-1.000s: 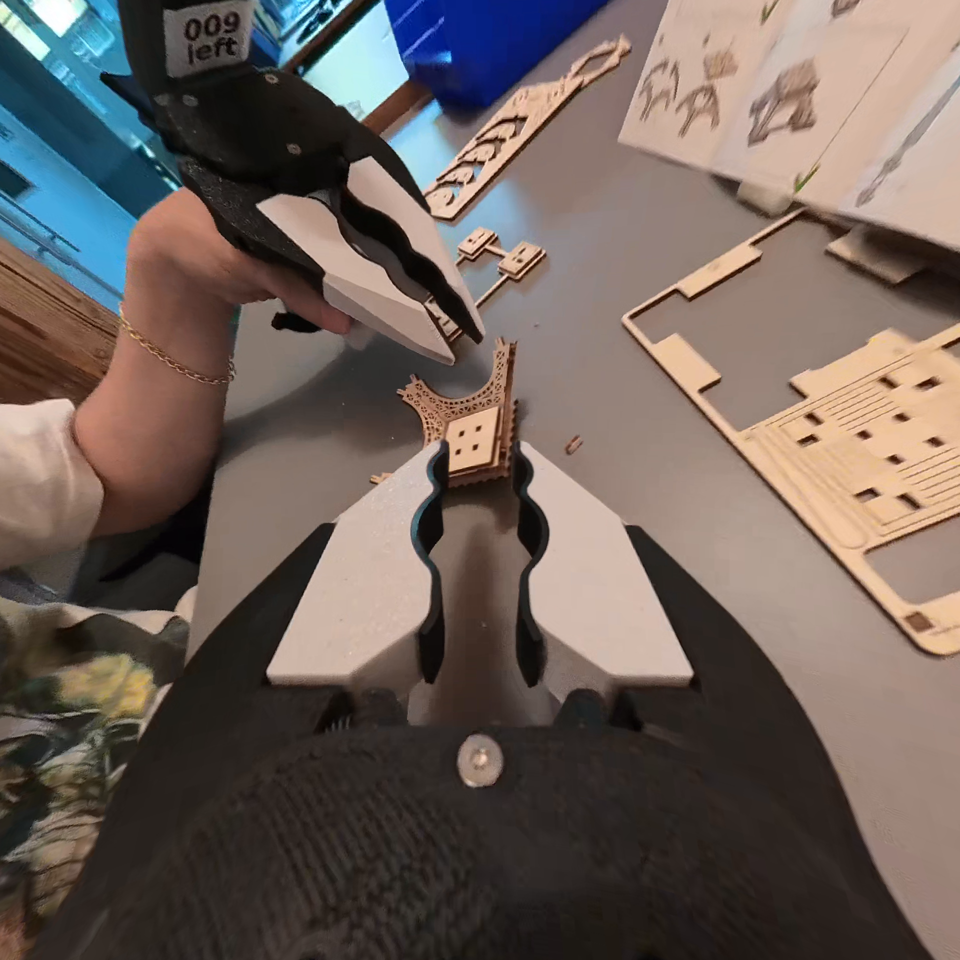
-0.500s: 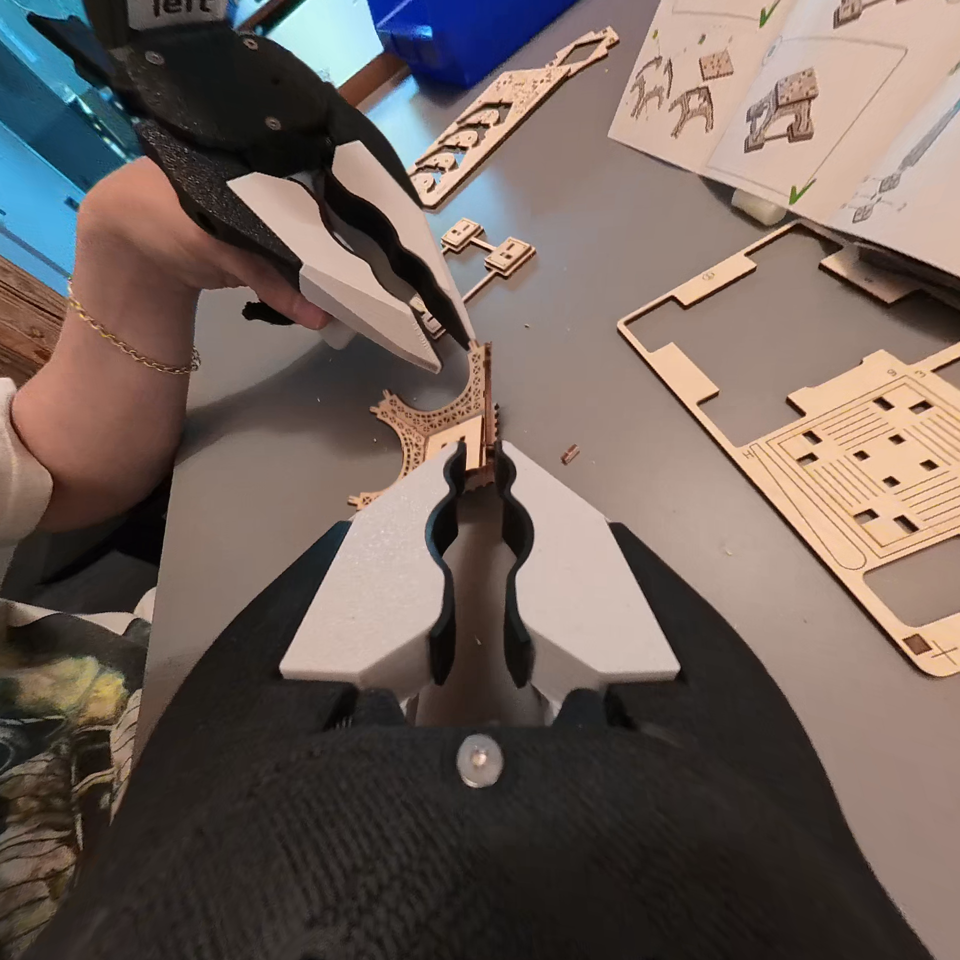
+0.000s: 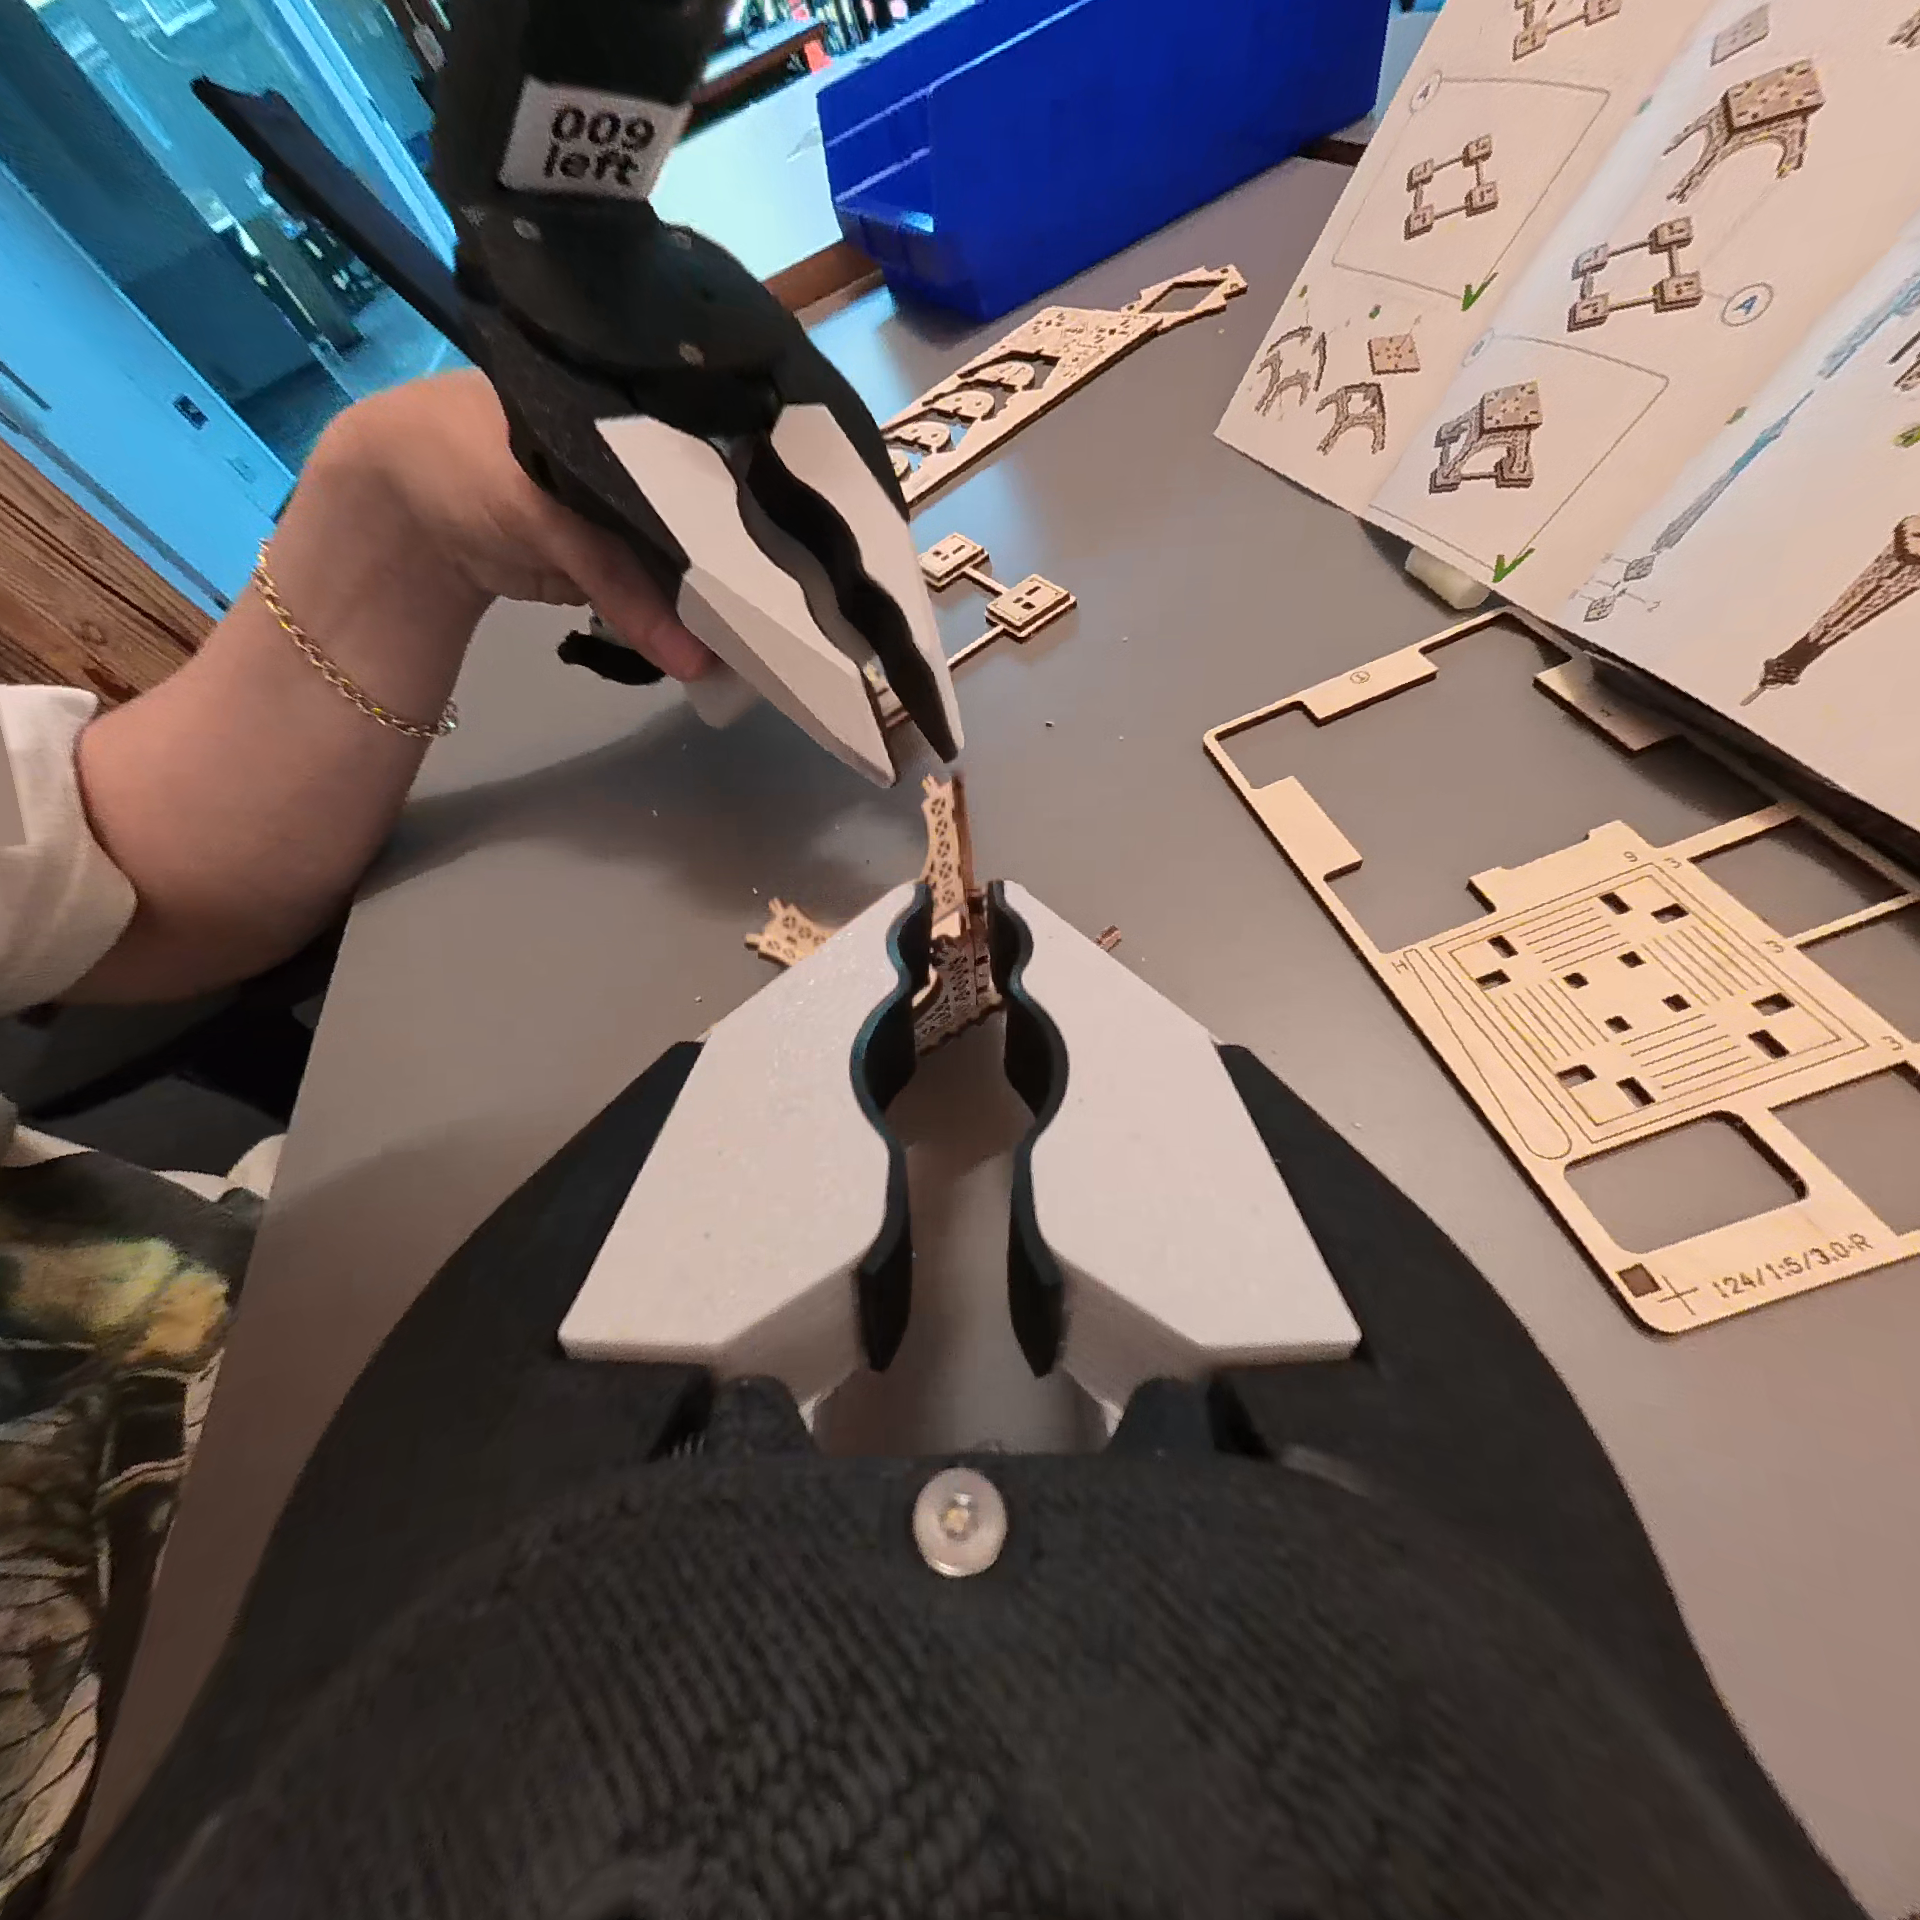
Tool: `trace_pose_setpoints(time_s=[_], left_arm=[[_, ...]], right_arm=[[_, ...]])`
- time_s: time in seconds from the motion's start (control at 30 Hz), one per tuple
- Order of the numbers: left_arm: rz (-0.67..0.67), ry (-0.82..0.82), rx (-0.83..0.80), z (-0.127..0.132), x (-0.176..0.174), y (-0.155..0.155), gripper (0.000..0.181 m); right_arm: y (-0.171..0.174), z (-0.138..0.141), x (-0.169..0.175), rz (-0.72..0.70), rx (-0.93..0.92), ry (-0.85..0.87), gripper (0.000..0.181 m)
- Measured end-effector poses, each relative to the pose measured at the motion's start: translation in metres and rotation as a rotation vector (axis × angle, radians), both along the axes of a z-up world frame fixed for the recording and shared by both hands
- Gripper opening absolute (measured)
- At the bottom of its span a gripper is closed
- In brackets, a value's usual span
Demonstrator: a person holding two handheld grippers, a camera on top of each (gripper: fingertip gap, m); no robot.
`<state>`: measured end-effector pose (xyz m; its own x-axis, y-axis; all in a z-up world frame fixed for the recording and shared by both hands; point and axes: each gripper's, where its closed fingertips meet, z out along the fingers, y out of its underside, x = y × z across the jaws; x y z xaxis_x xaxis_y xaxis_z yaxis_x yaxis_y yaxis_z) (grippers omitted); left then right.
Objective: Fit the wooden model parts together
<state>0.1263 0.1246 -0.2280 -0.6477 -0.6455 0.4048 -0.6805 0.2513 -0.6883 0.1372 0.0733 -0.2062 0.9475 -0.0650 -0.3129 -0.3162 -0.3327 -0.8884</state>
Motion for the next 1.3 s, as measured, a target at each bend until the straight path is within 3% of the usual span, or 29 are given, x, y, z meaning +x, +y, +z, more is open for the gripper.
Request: trace_pose_setpoints(time_s=[0.3, 0.7, 1.03, 1.13, 1.3], left_arm=[[-0.006, -0.016, 0.056, -0.004, 0.000, 0.006, 0.013], [-0.284, -0.161, 0.218, -0.025, -0.017, -0.016, 0.021], [-0.305, -0.203, 0.285, -0.028, -0.018, -0.015, 0.019], [-0.290, -0.227, 0.276, -0.023, -0.016, -0.016, 0.020], [-0.281, -0.266, 0.212, -0.007, -0.016, -0.025, 0.021]], right_arm=[[-0.014, -0.003, 0.010, -0.006, -0.024, 0.002, 0.008], [-0.035, -0.015, 0.016, 0.025, -0.083, 0.085, 0.010], [-0.044, -0.018, 0.025, -0.012, -0.157, -0.029, 0.048], [-0.044, -0.017, 0.010, 0.082, -0.145, -0.041, 0.072], [-0.045, -0.041, -0.005, 0.174, -0.279, -0.165, 0.100]])
